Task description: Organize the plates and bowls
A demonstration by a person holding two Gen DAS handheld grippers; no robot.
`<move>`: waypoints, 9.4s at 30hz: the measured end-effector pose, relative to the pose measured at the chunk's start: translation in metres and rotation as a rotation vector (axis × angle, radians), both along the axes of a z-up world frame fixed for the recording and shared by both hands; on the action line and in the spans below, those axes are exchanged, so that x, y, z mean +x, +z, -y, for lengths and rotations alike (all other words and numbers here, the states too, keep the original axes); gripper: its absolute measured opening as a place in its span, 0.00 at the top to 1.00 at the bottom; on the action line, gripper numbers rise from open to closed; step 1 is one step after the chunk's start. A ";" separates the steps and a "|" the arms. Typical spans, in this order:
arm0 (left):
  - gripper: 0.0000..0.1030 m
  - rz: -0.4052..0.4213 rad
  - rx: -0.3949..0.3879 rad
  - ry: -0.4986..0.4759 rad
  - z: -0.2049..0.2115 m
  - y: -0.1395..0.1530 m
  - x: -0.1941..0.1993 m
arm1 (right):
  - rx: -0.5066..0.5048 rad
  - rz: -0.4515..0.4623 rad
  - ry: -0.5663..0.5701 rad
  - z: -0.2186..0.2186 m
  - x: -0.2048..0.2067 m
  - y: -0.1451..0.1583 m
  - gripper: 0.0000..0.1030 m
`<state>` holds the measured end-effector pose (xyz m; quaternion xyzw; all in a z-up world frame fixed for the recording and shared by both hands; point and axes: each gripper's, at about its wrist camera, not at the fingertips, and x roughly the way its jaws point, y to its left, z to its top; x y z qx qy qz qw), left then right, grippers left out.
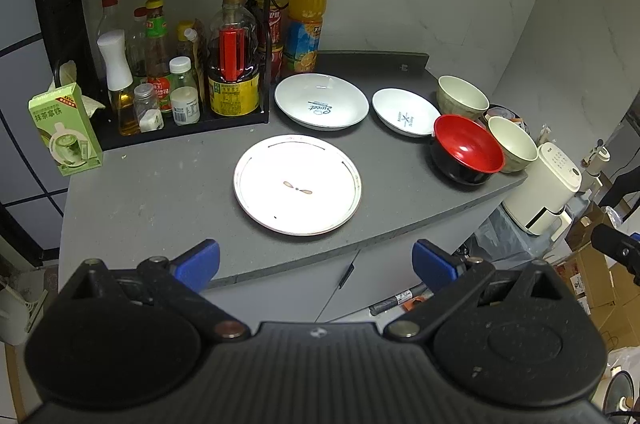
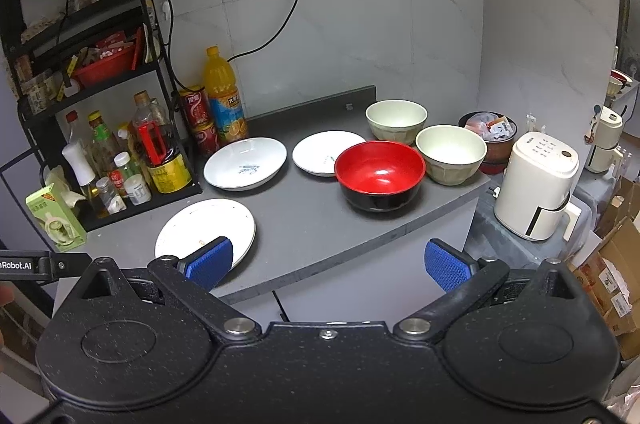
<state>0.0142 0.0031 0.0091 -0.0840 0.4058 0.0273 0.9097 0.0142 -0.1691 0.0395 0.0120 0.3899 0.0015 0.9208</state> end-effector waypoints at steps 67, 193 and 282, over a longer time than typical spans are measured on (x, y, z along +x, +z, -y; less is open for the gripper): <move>0.02 -0.022 -0.048 0.003 0.013 0.002 0.071 | 0.038 -0.040 -0.004 0.023 0.066 -0.019 0.00; 0.88 -0.344 -0.187 -0.309 0.339 -0.177 0.495 | 0.270 -0.324 -0.309 0.313 0.340 -0.196 0.83; 0.92 -0.384 -0.222 -0.080 0.177 -0.163 0.399 | 0.045 -0.381 0.004 0.165 0.317 -0.172 0.80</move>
